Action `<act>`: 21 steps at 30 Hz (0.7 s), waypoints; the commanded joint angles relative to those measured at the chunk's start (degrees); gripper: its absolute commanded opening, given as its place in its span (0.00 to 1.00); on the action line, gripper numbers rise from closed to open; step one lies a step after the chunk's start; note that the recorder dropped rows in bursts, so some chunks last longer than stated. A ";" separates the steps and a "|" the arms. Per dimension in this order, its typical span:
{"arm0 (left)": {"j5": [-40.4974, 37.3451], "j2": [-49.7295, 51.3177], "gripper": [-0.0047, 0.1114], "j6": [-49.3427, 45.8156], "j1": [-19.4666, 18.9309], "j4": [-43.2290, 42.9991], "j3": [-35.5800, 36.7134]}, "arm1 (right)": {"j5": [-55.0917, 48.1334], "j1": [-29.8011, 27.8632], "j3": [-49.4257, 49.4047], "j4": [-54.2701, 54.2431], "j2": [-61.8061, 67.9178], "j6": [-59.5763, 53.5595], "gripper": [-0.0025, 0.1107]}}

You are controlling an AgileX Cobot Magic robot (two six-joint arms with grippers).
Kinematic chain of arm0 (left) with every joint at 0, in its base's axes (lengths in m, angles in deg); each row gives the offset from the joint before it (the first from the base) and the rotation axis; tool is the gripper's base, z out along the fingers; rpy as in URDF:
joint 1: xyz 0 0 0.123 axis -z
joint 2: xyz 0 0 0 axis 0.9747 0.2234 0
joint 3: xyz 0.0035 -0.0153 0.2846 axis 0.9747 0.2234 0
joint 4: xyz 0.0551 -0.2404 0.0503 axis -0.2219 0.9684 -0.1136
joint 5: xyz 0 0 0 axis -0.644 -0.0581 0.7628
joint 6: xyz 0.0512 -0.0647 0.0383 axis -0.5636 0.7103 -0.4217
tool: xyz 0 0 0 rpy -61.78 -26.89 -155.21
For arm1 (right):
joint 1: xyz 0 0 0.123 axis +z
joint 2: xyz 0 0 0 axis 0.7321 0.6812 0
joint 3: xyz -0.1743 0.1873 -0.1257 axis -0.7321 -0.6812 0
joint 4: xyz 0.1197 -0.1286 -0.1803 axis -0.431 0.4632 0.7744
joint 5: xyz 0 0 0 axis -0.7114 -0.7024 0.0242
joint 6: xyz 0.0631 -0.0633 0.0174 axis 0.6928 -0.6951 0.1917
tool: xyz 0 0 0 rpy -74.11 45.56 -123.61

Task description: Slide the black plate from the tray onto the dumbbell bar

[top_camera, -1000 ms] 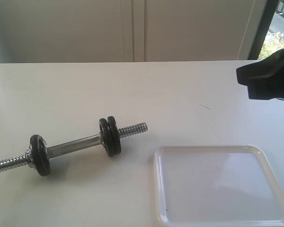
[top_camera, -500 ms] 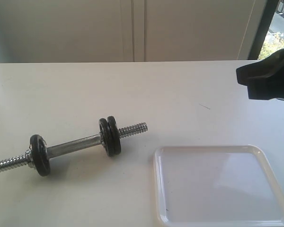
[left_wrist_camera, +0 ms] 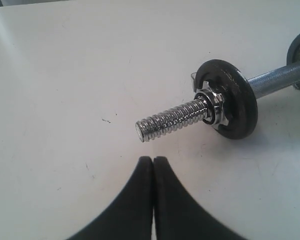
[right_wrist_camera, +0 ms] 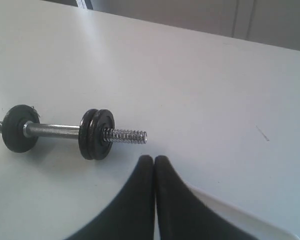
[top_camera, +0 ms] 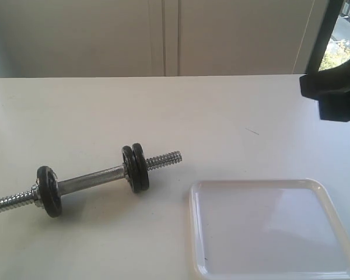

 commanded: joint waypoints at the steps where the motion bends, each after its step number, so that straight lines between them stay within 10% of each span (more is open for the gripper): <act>1: 1.11 -0.29 0.04 0.59 -0.17 0.68 0.20 | 0.55 0.12 -0.17 0.34 -7.69 0.15 0.02; 21: 1.26 -0.29 0.04 8.37 -0.17 0.68 0.20 | 0.22 0.01 -0.17 0.34 -28.95 0.15 0.02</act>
